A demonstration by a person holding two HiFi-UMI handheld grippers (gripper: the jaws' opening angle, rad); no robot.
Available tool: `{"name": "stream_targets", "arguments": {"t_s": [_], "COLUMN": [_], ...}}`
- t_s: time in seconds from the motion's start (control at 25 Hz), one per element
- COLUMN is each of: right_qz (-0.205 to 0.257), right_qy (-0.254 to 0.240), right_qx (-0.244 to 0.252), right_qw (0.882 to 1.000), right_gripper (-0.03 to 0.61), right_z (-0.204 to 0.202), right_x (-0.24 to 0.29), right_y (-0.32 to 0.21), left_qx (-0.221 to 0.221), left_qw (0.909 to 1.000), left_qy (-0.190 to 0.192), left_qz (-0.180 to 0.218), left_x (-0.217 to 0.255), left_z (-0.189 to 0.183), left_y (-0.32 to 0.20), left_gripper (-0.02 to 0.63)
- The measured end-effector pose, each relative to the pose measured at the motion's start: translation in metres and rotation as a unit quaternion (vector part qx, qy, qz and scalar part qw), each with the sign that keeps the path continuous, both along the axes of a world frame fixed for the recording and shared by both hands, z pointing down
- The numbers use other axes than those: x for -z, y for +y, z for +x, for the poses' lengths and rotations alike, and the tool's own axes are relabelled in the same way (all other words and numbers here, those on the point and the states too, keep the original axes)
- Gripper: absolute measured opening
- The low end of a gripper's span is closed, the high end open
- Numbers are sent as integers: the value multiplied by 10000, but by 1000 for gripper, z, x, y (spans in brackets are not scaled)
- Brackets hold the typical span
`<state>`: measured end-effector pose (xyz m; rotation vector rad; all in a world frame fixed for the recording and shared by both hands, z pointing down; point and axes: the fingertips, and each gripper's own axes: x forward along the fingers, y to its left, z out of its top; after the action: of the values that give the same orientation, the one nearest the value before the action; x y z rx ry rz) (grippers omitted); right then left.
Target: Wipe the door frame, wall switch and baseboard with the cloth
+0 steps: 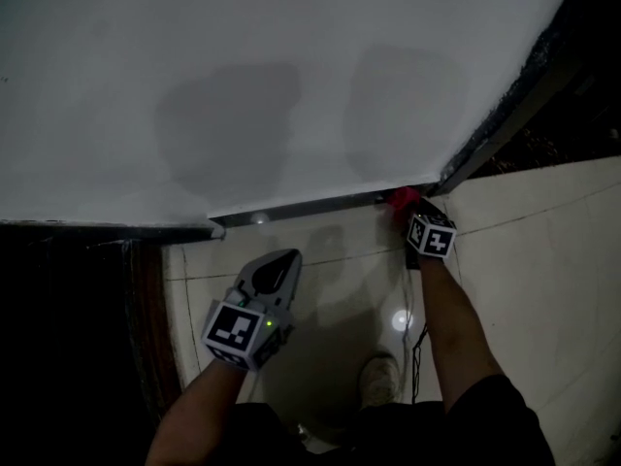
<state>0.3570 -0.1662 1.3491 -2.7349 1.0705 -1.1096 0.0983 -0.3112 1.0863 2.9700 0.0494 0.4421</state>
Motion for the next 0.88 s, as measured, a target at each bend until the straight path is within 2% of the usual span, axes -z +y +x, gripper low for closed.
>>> {"name": "stream_targets", "arguments": {"t_s": [0.24, 0.52, 0.76, 0.88], "right_qz": [126, 171, 5, 120], "right_qy": [14, -23, 120, 182], "right_qx": [-496, -932, -898, -789], "right_qw": [9987, 9955, 9959, 9966], "right_gripper": [60, 60, 60, 60], "right_z": [23, 33, 25, 13], "right_x": [8, 10, 20, 33], "right_y": [28, 57, 73, 75], "left_qx": [-18, 160, 231, 287], "left_qw": [10000, 9999, 9997, 9993], "left_qy": [-6, 39, 111, 213], "left_qz": [10, -27, 46, 51], "left_x": [2, 7, 16, 24], "left_z": [0, -8, -18, -32], "left_y": [3, -9, -20, -28], "left_gripper": [3, 3, 3, 3]}}
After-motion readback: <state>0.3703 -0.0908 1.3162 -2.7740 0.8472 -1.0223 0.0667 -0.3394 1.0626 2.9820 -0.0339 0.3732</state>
